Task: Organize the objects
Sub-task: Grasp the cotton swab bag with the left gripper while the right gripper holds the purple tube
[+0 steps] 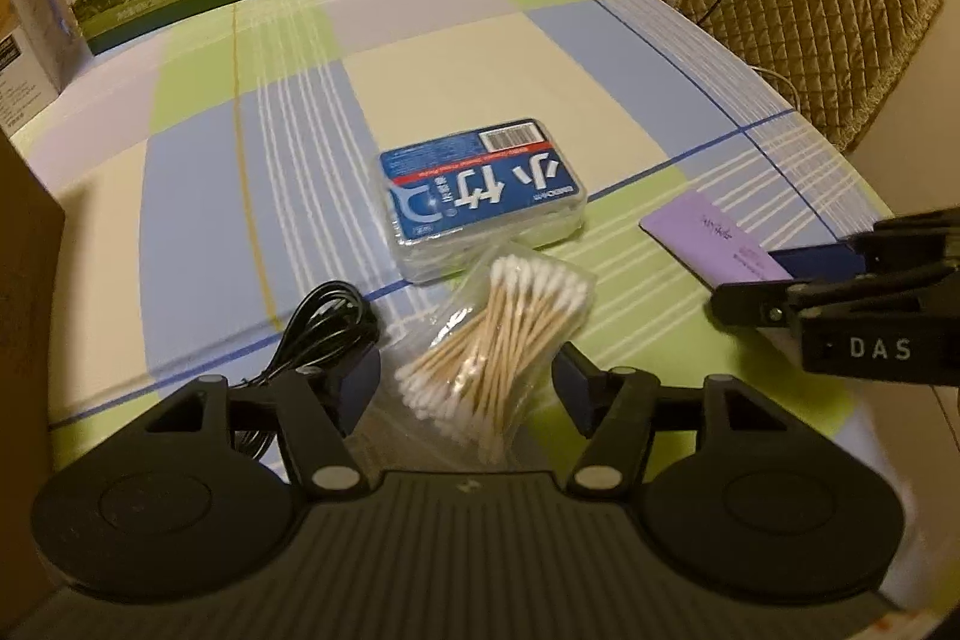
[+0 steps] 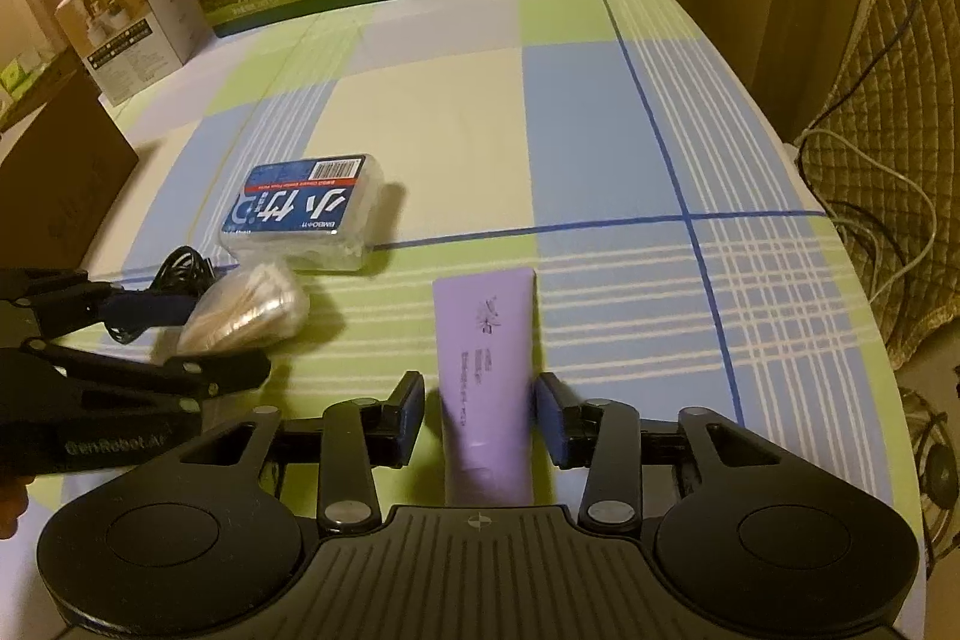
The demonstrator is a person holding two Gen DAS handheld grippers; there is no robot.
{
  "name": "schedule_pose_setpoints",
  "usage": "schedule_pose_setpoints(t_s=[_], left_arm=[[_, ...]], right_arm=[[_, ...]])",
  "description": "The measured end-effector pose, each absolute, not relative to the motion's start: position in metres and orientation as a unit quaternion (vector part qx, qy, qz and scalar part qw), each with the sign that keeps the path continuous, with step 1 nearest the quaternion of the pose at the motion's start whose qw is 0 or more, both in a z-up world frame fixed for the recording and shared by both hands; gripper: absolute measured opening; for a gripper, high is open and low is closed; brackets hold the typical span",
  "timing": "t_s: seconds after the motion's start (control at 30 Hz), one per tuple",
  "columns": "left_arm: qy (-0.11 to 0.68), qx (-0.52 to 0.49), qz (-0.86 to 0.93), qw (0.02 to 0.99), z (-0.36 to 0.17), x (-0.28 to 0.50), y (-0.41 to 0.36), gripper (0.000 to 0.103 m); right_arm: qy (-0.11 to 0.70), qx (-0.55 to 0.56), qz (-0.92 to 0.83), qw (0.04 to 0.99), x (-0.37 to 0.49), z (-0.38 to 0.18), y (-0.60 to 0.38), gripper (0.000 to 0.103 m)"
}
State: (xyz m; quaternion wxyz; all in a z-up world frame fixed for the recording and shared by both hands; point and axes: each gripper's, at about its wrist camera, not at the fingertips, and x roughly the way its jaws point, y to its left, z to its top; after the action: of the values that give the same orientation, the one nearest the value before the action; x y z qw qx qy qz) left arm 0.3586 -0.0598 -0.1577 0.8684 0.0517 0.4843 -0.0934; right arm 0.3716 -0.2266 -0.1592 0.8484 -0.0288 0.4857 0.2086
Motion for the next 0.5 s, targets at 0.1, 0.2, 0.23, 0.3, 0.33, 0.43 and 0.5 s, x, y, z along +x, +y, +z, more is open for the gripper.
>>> schedule_pose_setpoints(t_s=[0.1,0.2,0.23,0.3,0.33,0.43,0.5], left_arm=[[0.499,0.07,-0.08,0.86,-0.16,0.356,-0.067,0.046],[0.517,0.041,-0.07,0.852,-0.156,0.348,-0.069,0.046],[0.518,0.025,-0.074,0.852,-0.153,0.344,-0.068,0.046],[0.515,0.004,-0.089,0.853,-0.146,0.338,-0.07,0.054],[0.51,0.003,-0.093,0.855,-0.143,0.336,-0.071,0.061],[0.493,0.009,-0.1,0.864,-0.136,0.339,-0.074,0.073],[0.494,0.007,-0.103,0.863,-0.136,0.346,-0.075,0.073]], right_arm=[[0.487,-0.022,0.211,0.847,0.367,-0.159,-0.231,0.038],[0.489,-0.015,0.21,0.846,0.362,-0.158,-0.237,0.038],[0.491,-0.012,0.21,0.846,0.362,-0.158,-0.24,0.038],[0.492,-0.007,0.21,0.845,0.361,-0.157,-0.245,0.038],[0.491,-0.007,0.21,0.845,0.361,-0.157,-0.246,0.038],[0.488,-0.009,0.213,0.846,0.36,-0.157,-0.248,0.038],[0.487,-0.011,0.213,0.847,0.36,-0.157,-0.247,0.038]])
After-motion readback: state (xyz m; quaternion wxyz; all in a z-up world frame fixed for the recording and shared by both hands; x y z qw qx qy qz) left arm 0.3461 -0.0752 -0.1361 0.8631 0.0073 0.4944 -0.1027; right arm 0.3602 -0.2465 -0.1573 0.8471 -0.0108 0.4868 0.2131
